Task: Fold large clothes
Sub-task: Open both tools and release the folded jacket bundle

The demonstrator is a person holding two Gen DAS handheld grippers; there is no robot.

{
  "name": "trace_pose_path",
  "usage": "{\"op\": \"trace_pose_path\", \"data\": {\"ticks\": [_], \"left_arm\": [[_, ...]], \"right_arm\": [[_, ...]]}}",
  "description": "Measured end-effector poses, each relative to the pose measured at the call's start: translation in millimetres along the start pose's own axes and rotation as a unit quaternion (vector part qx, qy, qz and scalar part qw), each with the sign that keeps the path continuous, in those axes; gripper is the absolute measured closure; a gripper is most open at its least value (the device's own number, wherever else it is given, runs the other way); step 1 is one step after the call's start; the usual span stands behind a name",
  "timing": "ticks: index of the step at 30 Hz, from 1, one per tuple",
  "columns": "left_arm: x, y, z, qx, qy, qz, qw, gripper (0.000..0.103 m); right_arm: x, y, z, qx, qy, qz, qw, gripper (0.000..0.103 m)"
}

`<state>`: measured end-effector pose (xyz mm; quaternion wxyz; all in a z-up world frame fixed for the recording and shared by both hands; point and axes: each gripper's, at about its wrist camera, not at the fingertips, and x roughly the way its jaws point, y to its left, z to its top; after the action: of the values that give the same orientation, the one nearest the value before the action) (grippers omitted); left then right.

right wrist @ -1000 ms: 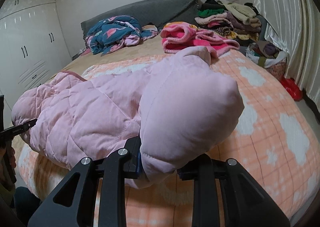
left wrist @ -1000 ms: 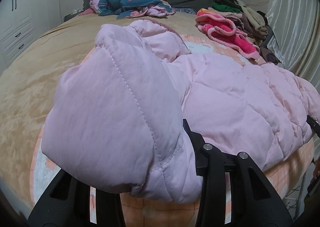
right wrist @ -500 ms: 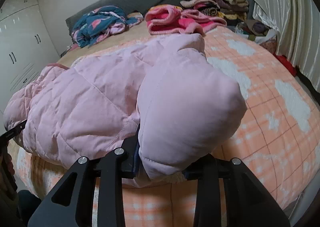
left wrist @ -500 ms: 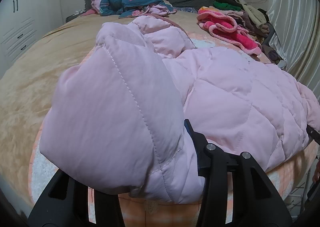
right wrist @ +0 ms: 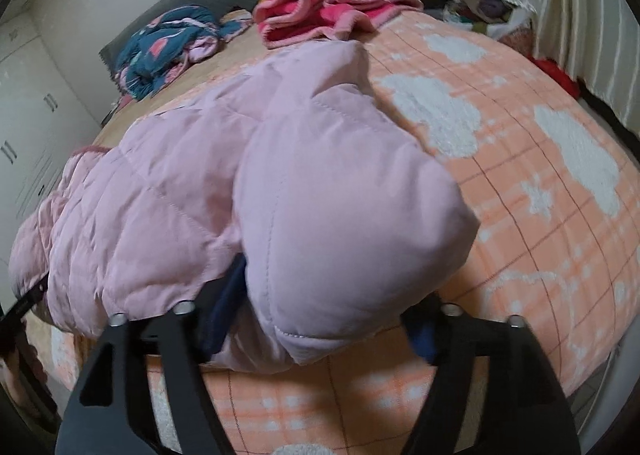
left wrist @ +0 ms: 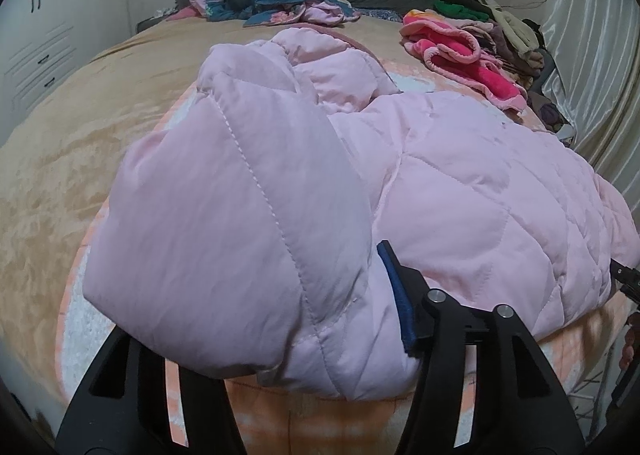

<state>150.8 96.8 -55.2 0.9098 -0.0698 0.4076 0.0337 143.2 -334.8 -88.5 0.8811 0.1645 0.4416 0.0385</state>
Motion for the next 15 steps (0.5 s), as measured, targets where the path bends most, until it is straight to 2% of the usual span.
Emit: {"op": "trace_pose_path", "data": {"ticks": [1, 2, 6, 9, 11, 15], "left_arm": [[-0.3, 1.6, -0.6, -0.004, 0.002, -0.001, 1.0000, 0.051], [-0.6, 2.5, -0.8, -0.005, 0.003, -0.001, 1.0000, 0.049], [-2.2, 6.9, -4.9, -0.012, 0.009, -0.002, 0.9999, 0.042], [-5.0, 11.0, -7.4, -0.023, 0.016, -0.001, 0.9996, 0.032], [-8.4, 13.1, -9.5, -0.026, 0.020, 0.011, 0.9994, 0.019], [-22.7, 15.3, -15.7, -0.025, 0.023, 0.023, 0.9992, 0.009]], "right_arm": [[-0.4, -1.3, -0.3, 0.002, -0.001, -0.011, 1.000, 0.012], [-2.1, -1.4, -0.6, -0.001, -0.009, -0.037, 0.999, 0.005], [-2.5, -3.3, -2.1, -0.002, -0.007, -0.039, 0.999, 0.004], [-6.5, -4.0, -2.1, -0.004, -0.007, -0.039, 0.999, 0.004], [-10.8, -5.0, -2.0, -0.009, -0.008, -0.040, 0.999, 0.004], [-28.2, -8.3, -3.9, -0.008, -0.024, -0.042, 0.999, 0.004]]}}
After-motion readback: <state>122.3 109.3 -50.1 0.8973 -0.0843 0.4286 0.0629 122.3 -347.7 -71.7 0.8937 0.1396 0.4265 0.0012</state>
